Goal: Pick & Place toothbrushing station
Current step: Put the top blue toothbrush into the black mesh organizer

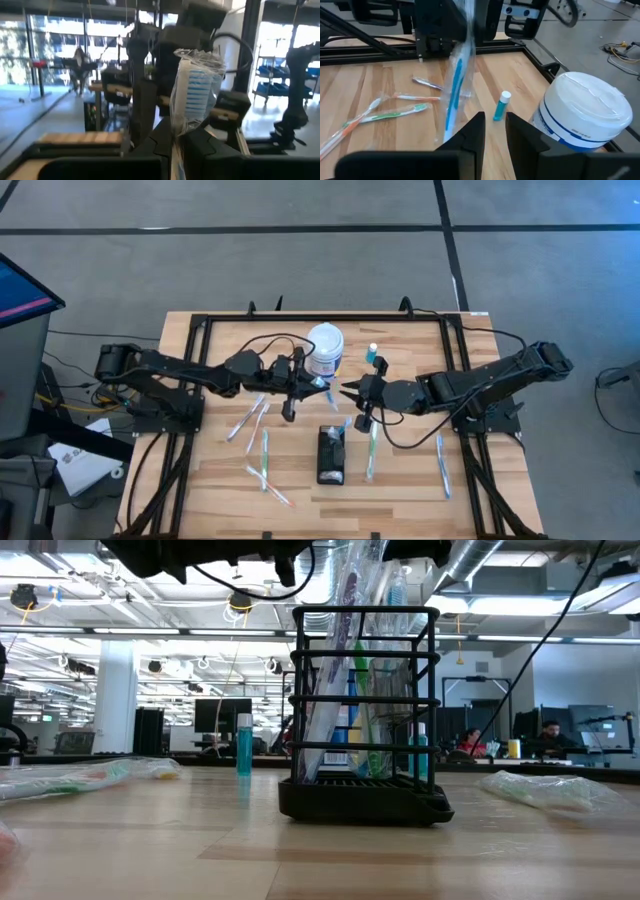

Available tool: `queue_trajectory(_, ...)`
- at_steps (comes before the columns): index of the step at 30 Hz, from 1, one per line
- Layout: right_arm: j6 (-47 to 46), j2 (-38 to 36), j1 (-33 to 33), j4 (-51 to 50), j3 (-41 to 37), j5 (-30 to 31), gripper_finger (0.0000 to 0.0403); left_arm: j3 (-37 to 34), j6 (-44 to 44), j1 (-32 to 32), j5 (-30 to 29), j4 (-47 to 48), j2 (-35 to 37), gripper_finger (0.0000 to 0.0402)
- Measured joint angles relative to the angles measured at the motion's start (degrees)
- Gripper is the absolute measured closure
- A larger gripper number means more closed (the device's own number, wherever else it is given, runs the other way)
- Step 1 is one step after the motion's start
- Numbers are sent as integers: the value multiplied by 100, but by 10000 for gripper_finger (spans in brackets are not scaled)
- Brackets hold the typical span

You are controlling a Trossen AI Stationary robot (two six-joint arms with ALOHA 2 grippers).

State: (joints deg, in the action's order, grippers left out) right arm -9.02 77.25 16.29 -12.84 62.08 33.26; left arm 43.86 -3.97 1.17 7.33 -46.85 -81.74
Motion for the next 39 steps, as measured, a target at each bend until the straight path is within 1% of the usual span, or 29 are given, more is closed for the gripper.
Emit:
queue_trajectory(10,0,0,2,2,0,-12,336,-2,-2,-154,-42,582,88,393)
queue_trajectory(23,-2,0,4,4,0,-28,335,-2,29,-422,-76,1004,86,392)
queue_trajectory(26,-2,0,7,5,0,-31,335,-34,77,-488,-99,992,86,392)
queue_trajectory(32,-4,0,7,9,0,-39,335,-204,204,-612,-396,941,82,392)
queue_trajectory(37,-4,0,7,11,0,-39,335,-424,204,-659,-451,471,81,392)
queue_trajectory(39,-3,0,7,13,0,-39,335,-484,204,-662,-452,416,79,392)
